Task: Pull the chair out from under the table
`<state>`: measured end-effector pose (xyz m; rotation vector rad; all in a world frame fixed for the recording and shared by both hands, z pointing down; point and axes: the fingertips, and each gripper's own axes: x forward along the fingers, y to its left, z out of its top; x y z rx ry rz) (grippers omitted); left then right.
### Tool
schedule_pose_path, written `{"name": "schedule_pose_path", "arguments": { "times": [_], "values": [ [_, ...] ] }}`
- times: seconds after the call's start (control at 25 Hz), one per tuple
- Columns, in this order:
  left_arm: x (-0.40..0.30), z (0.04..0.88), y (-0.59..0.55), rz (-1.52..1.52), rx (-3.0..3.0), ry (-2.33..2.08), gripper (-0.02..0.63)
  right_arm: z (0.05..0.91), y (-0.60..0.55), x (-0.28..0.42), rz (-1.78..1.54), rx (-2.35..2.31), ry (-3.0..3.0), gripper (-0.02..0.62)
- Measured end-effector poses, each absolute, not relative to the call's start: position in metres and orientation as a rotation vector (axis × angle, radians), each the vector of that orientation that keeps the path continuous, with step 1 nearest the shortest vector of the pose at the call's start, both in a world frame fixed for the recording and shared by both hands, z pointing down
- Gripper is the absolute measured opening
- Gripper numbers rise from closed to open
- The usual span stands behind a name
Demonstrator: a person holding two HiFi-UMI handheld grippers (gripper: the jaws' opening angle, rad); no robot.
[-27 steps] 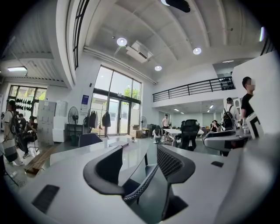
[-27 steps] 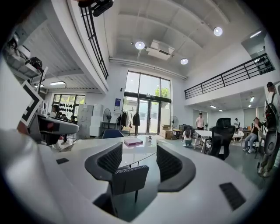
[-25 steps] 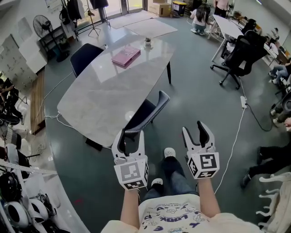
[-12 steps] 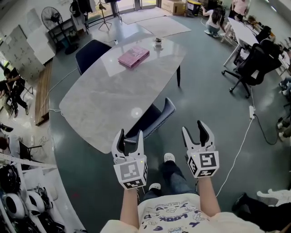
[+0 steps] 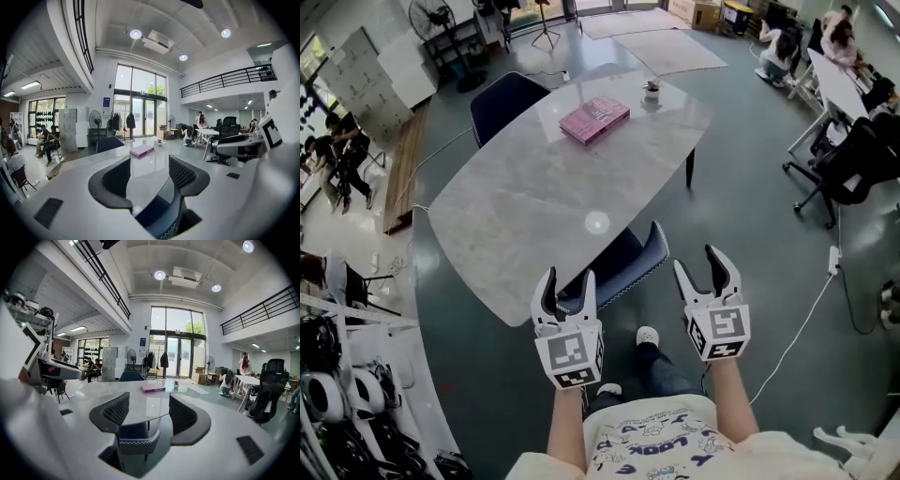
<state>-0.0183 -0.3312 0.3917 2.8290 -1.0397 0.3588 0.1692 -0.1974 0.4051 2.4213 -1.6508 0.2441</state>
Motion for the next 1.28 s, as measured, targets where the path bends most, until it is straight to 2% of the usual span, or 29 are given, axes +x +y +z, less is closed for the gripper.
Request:
{"name": "schedule_pose_path", "arguments": {
  "times": [0.64,1.28],
  "values": [
    [0.029,0.442,-0.351,0.552,2.746,-1.161,0.278,0.457,-0.263,0.225,0.321,2.111,-1.880,0.293],
    [0.002,0.523,-0.337,0.841,2.681,-1.032,0.316,0.530,-0.295,0.190,0.391,1.680,-2.077,0.311]
  ]
}}
